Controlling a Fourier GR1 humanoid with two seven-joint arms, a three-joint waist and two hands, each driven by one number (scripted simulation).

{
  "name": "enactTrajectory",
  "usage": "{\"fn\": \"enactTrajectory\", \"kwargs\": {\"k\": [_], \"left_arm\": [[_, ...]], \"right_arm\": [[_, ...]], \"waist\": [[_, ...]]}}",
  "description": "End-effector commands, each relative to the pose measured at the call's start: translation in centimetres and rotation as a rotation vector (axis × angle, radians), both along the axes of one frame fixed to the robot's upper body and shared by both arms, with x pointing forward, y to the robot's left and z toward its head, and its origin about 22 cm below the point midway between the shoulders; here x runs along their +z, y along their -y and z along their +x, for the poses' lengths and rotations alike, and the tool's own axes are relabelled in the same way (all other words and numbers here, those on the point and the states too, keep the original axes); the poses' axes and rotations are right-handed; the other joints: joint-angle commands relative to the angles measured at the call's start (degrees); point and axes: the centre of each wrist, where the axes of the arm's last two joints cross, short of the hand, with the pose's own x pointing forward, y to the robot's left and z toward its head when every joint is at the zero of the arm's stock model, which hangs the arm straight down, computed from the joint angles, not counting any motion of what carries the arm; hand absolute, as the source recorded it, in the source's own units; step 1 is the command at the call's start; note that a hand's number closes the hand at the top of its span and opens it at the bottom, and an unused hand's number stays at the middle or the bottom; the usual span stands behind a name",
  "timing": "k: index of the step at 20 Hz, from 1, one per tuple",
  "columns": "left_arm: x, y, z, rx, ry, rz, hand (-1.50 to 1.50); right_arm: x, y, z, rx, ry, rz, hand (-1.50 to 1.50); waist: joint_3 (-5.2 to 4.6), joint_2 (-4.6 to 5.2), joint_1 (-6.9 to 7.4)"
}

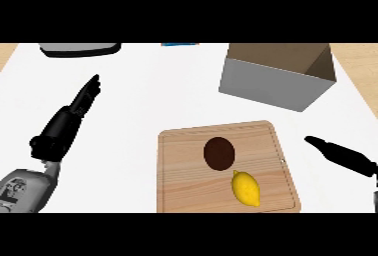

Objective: Pick the cupcake from the cutting board and place it in the cardboard box

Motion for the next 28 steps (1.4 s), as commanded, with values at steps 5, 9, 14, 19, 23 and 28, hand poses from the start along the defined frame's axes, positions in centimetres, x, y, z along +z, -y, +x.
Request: {"fn": "enactTrajectory", "kwargs": {"k": [5,9,14,19,23,28], "left_arm": [[0.2,-1.0,-0.7,-0.036,0.019,0.026,0.0],[1.6,-0.9,-0.3,-0.05,0.03,0.022,0.0],[0.7,0.6,-0.7,-0.107,0.024,0.002,0.0],[1.1,2.2,0.0,-0.135,0.038,0.018,0.0],[1.7,2.3,0.7,-0.153,0.045,0.016,0.0],[2.0,2.8,0.9,-0.162,0.052,0.033,0.0]], "right_arm": [[-0.6,-1.5,-6.6,-0.008,-0.193,-0.393,-1.5],[0.5,-3.6,-8.3,0.006,-0.36,-0.457,-1.5],[2.9,-5.1,-8.6,0.026,-0.638,-0.596,-1.5],[5.0,-8.8,-8.6,0.045,-0.797,-0.642,-1.5],[5.7,-11.0,-7.7,0.004,-0.889,-0.692,-1.5],[5.2,-12.9,-5.5,-0.009,-1.002,-0.672,-1.5]], "waist": [[0.06,0.47,1.71],[0.13,0.75,3.04],[-0.01,1.39,5.52],[0.12,1.94,7.92],[0.2,1.99,8.47],[0.27,2.07,8.52]]}}
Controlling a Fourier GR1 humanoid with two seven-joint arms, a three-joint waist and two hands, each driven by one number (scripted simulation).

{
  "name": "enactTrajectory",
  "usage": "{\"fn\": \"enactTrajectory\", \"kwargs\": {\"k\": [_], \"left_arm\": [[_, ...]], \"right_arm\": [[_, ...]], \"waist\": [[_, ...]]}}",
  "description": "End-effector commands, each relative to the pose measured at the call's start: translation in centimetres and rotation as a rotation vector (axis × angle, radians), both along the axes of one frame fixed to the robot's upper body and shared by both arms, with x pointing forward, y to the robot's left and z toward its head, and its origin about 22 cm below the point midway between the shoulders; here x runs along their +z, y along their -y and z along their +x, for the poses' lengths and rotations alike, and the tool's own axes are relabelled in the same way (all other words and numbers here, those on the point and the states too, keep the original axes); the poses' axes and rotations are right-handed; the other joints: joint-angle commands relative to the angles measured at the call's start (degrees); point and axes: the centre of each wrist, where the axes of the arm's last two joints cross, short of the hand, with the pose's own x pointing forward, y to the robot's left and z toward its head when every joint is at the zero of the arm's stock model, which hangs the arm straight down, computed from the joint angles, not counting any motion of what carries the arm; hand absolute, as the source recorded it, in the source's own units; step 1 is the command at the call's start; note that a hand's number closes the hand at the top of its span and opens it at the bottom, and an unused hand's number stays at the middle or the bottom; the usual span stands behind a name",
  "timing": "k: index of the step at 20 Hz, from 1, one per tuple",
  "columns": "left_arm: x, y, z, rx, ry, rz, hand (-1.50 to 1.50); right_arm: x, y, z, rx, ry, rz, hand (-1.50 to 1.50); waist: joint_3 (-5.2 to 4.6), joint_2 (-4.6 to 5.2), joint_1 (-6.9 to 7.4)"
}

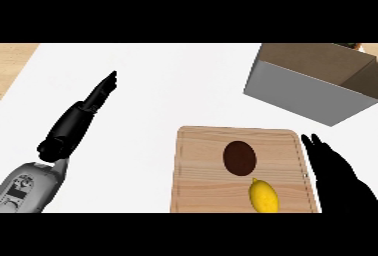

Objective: Pick the cupcake from the cutting board and place it in the cardboard box

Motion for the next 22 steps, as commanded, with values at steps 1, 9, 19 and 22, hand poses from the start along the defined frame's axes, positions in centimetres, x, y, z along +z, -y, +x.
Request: {"fn": "enactTrajectory", "kwargs": {"k": [1,9,19,22], "left_arm": [[0.7,0.2,0.2,-0.018,0.004,-0.01,0.0],[-0.9,0.1,-0.3,0.002,-0.006,0.002,0.0],[-1.5,-1.0,-0.8,0.036,-0.015,0.007,0.0],[-0.3,-1.5,0.4,0.052,-0.018,-0.003,0.0]], "right_arm": [[0.0,-3.0,0.8,-0.134,-0.148,-0.063,-1.5],[-1.6,-8.4,4.7,-0.139,-0.203,-0.047,-1.5],[-2.7,-11.6,8.4,-0.203,-0.226,-0.162,-1.5],[-2.7,-13.5,8.9,-0.188,-0.246,-0.194,-1.5]], "waist": [[0.01,-0.17,0.36],[0.14,-0.41,-0.52],[0.45,-0.64,-2.18],[0.44,-0.63,-2.73]]}}
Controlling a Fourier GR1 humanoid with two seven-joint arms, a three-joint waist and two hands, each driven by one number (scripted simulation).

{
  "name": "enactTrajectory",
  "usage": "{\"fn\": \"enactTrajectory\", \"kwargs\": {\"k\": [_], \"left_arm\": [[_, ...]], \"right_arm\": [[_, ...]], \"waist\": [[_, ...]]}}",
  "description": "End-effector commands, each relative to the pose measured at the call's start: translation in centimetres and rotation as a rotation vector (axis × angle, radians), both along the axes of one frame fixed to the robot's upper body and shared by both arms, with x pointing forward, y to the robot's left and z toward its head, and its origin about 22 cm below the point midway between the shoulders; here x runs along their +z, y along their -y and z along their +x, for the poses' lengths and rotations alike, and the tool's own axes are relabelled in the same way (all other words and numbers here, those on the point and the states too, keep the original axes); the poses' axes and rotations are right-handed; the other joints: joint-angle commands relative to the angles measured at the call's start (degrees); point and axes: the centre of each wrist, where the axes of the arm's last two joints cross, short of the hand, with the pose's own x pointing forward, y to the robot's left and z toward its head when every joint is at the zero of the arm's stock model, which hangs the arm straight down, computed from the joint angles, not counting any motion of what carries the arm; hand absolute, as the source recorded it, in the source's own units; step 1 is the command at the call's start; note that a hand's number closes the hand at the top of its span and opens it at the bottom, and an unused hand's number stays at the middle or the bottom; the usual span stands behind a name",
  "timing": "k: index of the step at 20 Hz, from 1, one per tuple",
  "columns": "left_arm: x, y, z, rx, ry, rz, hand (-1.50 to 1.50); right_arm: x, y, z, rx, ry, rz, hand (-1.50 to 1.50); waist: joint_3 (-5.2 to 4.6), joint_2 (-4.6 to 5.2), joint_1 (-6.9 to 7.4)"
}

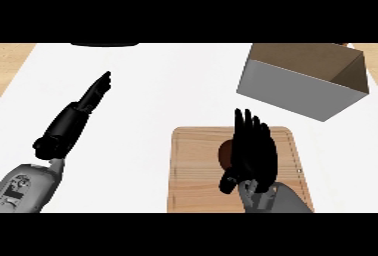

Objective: Pick the cupcake from the cutting board and place it in the cardboard box

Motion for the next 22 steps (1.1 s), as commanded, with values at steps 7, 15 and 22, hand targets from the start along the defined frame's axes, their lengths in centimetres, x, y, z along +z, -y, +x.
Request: {"fn": "enactTrajectory", "kwargs": {"k": [7,15,22], "left_arm": [[0.9,-2.1,-0.2,0.007,-0.007,-0.009,0.0],[-0.4,-1.3,0.3,0.015,0.001,-0.007,0.0],[-0.2,-0.3,-0.5,-0.006,-0.004,-0.015,0.0]], "right_arm": [[-1.4,-2.2,1.2,-0.203,-0.151,-0.192,-1.5],[-2.1,-2.7,1.7,-0.179,-0.178,-0.146,-1.5],[-4.3,-2.2,2.4,-0.239,-0.202,-0.17,-1.5]], "waist": [[0.14,-0.16,-0.59],[0.17,0.06,-0.8],[0.18,0.06,-0.28]]}}
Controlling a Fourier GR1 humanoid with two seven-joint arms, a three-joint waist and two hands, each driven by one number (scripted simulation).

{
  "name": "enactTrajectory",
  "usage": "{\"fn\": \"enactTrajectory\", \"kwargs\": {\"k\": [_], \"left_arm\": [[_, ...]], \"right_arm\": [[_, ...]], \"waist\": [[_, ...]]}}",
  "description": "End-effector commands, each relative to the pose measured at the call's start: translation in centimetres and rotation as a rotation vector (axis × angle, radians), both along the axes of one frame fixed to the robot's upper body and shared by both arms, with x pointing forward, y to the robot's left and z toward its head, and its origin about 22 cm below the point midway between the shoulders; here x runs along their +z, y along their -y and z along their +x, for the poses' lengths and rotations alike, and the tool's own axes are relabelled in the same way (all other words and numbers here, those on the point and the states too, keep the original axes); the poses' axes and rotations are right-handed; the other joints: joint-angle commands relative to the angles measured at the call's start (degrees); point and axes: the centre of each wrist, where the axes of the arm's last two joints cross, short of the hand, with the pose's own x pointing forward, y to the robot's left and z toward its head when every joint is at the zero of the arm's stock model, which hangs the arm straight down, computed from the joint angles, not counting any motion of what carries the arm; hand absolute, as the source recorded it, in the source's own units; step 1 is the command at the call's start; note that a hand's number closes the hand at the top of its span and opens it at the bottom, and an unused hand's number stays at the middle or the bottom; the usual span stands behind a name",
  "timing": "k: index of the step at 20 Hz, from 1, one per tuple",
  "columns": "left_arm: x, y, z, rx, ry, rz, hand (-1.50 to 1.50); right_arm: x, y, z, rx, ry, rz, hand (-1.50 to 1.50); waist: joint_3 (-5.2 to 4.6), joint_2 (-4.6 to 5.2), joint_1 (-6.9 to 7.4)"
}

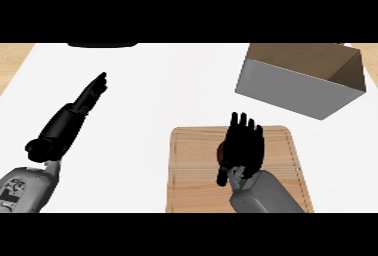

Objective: Pick the cupcake from the cutting board and place it in the cardboard box

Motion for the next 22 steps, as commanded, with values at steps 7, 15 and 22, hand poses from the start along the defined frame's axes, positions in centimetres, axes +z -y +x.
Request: {"fn": "enactTrajectory", "kwargs": {"k": [7,15,22], "left_arm": [[-0.1,1.1,-0.1,0.002,-0.006,-0.008,0.0],[1.3,-2.0,-0.3,-0.001,0.009,0.008,0.0],[-0.2,-0.3,-0.6,0.009,-0.006,0.001,0.0]], "right_arm": [[-1.3,-0.2,-0.9,-0.183,-0.081,-0.073,-1.5],[-3.4,0.6,-0.5,-0.023,-0.003,-0.096,1.5],[-3.1,-1.7,0.3,0.219,0.082,-0.133,1.5]], "waist": [[0.02,-0.01,-0.4],[0.04,0.03,-0.2],[0.05,0.1,0.2]]}}
